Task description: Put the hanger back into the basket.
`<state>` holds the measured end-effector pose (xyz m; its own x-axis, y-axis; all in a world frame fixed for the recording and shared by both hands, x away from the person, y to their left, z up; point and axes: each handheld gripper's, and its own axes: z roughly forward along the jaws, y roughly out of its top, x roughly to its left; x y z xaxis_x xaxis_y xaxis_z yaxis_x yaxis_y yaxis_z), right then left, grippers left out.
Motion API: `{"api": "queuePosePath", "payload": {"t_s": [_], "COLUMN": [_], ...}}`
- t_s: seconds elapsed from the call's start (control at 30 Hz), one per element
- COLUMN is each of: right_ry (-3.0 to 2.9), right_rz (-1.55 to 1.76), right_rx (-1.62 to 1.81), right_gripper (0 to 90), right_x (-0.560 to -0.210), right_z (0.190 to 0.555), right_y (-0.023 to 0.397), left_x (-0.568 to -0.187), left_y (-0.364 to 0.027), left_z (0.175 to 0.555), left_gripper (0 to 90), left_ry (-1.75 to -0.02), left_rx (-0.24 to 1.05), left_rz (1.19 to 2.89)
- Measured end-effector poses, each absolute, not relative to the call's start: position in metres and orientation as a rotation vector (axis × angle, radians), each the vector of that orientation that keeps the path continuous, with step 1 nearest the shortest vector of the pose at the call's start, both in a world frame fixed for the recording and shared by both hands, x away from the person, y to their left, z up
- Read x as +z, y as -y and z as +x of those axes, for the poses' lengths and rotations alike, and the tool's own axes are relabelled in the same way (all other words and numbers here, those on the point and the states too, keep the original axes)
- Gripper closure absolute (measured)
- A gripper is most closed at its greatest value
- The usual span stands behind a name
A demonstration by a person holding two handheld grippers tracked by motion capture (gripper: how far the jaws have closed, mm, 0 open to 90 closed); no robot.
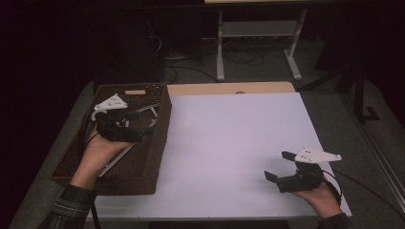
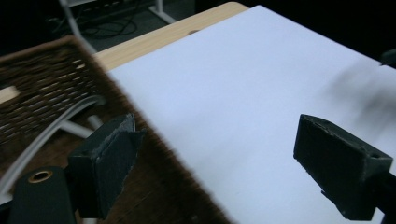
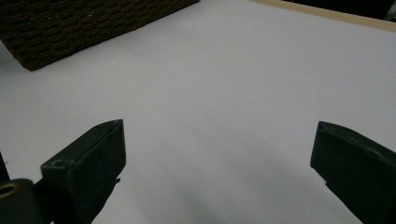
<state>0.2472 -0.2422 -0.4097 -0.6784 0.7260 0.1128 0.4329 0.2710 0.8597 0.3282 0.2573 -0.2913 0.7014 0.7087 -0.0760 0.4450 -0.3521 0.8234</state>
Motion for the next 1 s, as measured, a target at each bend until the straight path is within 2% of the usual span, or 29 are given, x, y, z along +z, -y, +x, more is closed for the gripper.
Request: {"api": "queuePosePath", "payload": {"t_s": [0.63, 0.83, 1.0], "right_ry": [-2.248, -2.25, -2.249], "right_rz": [1.054, 1.051, 1.054], "right_rx": [1.367, 1.366, 1.366], "right_gripper": [2.9, 2.9, 3.0], "right_x": [-0.41, -0.41, -0.41], "right_z": [0.247, 0.247, 0.247], "right_y": [0.242, 0.242, 0.243], "left_x": [-0.33, -0.352, -0.372], "left_y": [-0.158, -0.139, -0.131], "left_z": [0.306, 0.298, 0.292], "left_gripper": [10.8, 10.7, 6.8], "left_ry": [-0.727, -0.693, -0.675], "left_rx": [0.252, 0.23, 0.225], "left_rz": [2.016, 2.039, 2.045]}}
